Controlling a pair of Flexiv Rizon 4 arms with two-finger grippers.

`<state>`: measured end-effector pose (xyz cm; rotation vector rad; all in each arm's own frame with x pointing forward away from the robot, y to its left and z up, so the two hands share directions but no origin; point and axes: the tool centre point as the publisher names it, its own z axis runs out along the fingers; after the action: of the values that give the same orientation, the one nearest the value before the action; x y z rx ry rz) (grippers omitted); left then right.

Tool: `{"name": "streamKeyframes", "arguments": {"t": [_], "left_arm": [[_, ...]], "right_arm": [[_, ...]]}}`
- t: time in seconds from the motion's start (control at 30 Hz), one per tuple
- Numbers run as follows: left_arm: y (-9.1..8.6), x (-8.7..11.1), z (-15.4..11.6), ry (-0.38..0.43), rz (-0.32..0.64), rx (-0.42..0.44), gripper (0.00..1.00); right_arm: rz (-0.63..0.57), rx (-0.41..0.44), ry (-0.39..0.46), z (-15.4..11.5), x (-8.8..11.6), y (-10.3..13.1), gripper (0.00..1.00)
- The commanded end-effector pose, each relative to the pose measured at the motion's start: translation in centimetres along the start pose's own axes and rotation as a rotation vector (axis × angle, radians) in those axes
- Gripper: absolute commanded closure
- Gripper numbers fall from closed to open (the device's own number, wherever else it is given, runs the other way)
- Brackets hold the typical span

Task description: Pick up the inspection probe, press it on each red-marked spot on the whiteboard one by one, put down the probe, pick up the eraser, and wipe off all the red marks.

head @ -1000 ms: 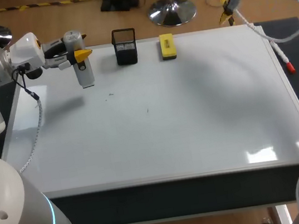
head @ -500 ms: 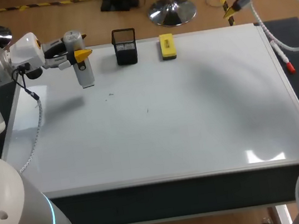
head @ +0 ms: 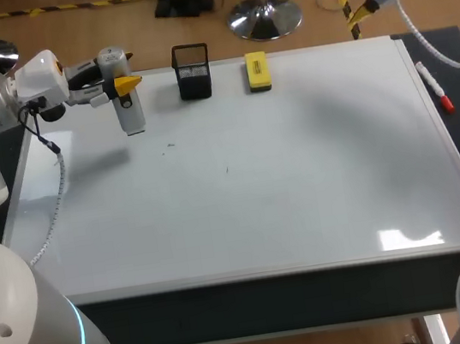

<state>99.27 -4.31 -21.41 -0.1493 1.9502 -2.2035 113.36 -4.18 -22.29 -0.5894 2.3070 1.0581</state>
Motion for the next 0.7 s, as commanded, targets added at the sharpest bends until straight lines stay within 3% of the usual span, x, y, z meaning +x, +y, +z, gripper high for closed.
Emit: {"name": "streamKeyframes", "arguments": {"t": [0.03,0.27,0.4,0.7], "left_arm": [[-0.06,0.06,-0.02,-0.003,0.003,0.003,1.00],[-0.06,0.06,-0.02,-0.003,0.003,0.003,1.00],[-0.06,0.06,-0.02,-0.003,0.003,0.003,1.00],[-0.06,0.06,-0.02,-0.003,0.003,0.003,1.00]], "right_arm": [[-0.006,-0.018,0.045,-0.30,-0.77,-0.56,0.00],[-0.016,-0.042,0.030,-0.65,-0.89,-0.61,0.00],[-0.022,0.007,0.037,-0.85,-0.86,-0.65,0.00],[-0.022,0.007,0.037,-0.85,-0.86,-0.65,0.00]]}}
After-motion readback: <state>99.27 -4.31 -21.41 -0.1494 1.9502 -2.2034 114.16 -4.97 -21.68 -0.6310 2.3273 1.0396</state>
